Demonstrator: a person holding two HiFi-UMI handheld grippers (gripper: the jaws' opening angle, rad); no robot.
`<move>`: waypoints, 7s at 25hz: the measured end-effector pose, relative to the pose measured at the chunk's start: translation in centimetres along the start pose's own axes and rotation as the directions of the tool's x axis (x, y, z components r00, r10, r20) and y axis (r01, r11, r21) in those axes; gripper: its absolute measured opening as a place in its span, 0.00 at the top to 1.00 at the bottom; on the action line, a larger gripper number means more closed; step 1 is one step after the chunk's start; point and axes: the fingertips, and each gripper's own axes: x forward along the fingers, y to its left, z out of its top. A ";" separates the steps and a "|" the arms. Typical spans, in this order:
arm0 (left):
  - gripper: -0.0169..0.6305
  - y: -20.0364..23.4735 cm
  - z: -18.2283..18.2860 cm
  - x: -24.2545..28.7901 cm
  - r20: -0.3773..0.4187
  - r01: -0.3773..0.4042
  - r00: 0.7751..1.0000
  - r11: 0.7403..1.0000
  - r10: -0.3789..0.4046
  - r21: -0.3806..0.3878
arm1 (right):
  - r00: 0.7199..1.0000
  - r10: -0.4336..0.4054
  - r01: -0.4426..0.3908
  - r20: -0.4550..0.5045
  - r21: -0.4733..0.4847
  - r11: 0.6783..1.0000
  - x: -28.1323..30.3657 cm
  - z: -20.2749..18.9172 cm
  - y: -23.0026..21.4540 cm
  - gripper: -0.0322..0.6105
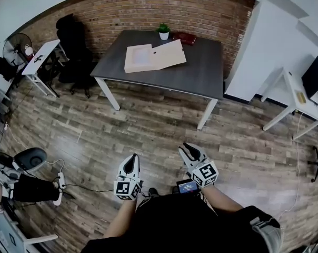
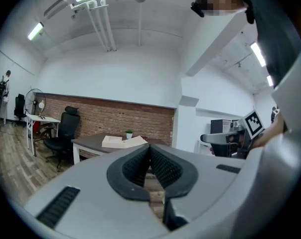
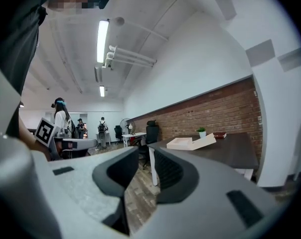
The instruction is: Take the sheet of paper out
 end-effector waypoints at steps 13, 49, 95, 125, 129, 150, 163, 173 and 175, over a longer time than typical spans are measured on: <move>0.98 -4.3 -0.6 2.1 0.012 -0.019 1.000 1.000 0.019 -0.007 | 0.999 -0.010 0.009 0.033 0.027 1.000 -2.2 -0.3 -4.8 0.81; 0.98 21.3 3.7 29.8 0.052 -0.008 0.999 0.994 0.013 -0.107 | 0.999 -0.005 0.005 -0.040 0.013 1.000 31.6 4.6 -17.4 0.81; 0.98 49.9 6.6 75.0 -0.064 0.153 0.986 0.987 -0.156 -0.053 | 0.991 -0.067 0.094 -0.119 0.240 0.966 75.2 4.9 -44.4 0.81; 0.98 52.6 -2.9 85.7 -0.150 0.430 0.881 0.892 -0.448 -0.141 | 0.710 -0.044 0.322 -0.703 0.269 0.908 84.5 -12.6 -49.5 0.81; 0.98 52.2 -3.7 85.7 -0.179 0.427 0.874 0.890 -0.451 -0.158 | 0.659 -0.037 0.321 -0.752 0.236 0.917 84.3 -13.9 -49.3 0.81; 0.98 51.5 -2.2 86.2 -0.140 0.446 0.878 0.889 -0.457 -0.105 | 0.626 -0.177 0.464 -0.759 0.180 0.868 79.0 -13.1 -54.9 0.94; 0.98 50.3 0.0 85.2 -0.133 0.485 0.862 0.872 -0.490 -0.069 | 0.568 -0.381 0.615 -0.730 0.069 0.785 70.3 -9.3 -60.1 0.94; 0.98 48.8 2.9 84.4 -0.085 0.536 0.839 0.843 -0.538 -0.045 | 0.562 -0.539 0.693 -0.628 0.001 0.721 65.3 -2.8 -61.8 0.94; 0.98 48.4 3.9 84.4 -0.070 0.540 0.838 0.841 -0.541 -0.034 | 0.569 -0.572 0.702 -0.591 -0.014 0.712 64.6 -1.0 -61.8 0.94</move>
